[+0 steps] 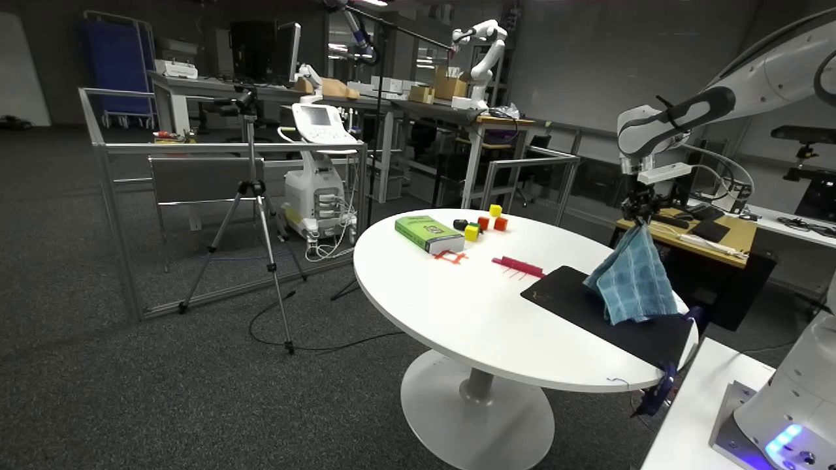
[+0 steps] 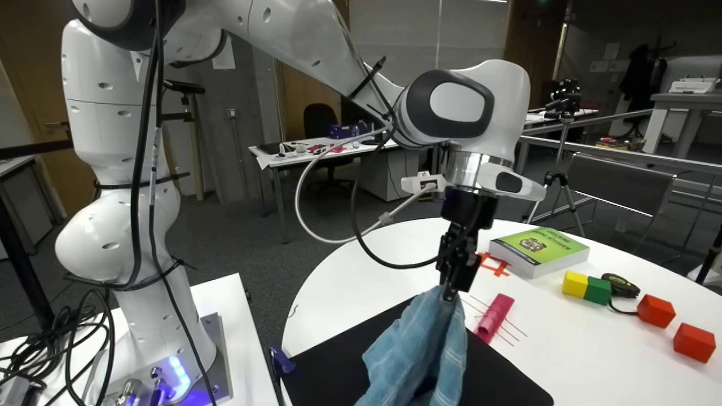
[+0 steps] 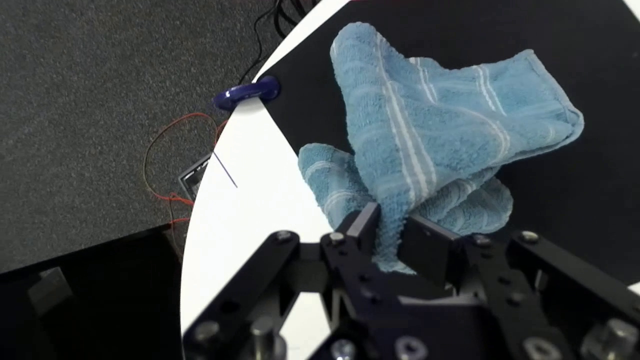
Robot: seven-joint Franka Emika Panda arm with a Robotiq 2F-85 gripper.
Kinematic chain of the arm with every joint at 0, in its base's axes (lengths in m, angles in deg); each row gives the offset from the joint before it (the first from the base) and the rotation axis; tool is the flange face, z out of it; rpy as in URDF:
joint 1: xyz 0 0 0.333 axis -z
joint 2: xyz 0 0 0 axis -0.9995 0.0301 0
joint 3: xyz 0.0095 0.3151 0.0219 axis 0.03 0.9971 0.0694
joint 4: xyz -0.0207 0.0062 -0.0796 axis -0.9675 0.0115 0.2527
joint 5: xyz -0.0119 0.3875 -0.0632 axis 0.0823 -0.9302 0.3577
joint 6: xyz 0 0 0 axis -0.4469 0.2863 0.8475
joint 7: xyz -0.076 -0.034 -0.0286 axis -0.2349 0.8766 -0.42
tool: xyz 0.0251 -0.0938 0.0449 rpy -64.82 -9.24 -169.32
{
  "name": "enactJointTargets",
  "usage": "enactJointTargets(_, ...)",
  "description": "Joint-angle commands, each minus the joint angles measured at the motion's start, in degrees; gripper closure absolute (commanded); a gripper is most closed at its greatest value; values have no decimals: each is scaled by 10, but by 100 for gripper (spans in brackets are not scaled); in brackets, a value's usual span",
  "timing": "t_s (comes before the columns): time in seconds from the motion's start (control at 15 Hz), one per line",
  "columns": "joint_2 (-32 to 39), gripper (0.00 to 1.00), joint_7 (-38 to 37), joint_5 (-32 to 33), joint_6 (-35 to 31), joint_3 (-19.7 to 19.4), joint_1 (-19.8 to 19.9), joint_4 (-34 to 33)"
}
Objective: Fold the towel
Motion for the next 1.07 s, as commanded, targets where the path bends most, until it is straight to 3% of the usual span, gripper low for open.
enactJointTargets(0.0,11,97,-16,30,-61,-6,6,-1)
enactJointTargets(0.27,10,97,-60,73,-152,-10,-2,49)
enactJointTargets(0.6,1,97,-182,141,-266,-19,-18,142)
enactJointTargets(0.8,-13,97,-236,166,-286,-20,-28,194)
enactJointTargets(1.0,-25,97,-249,131,-260,-9,-36,231)
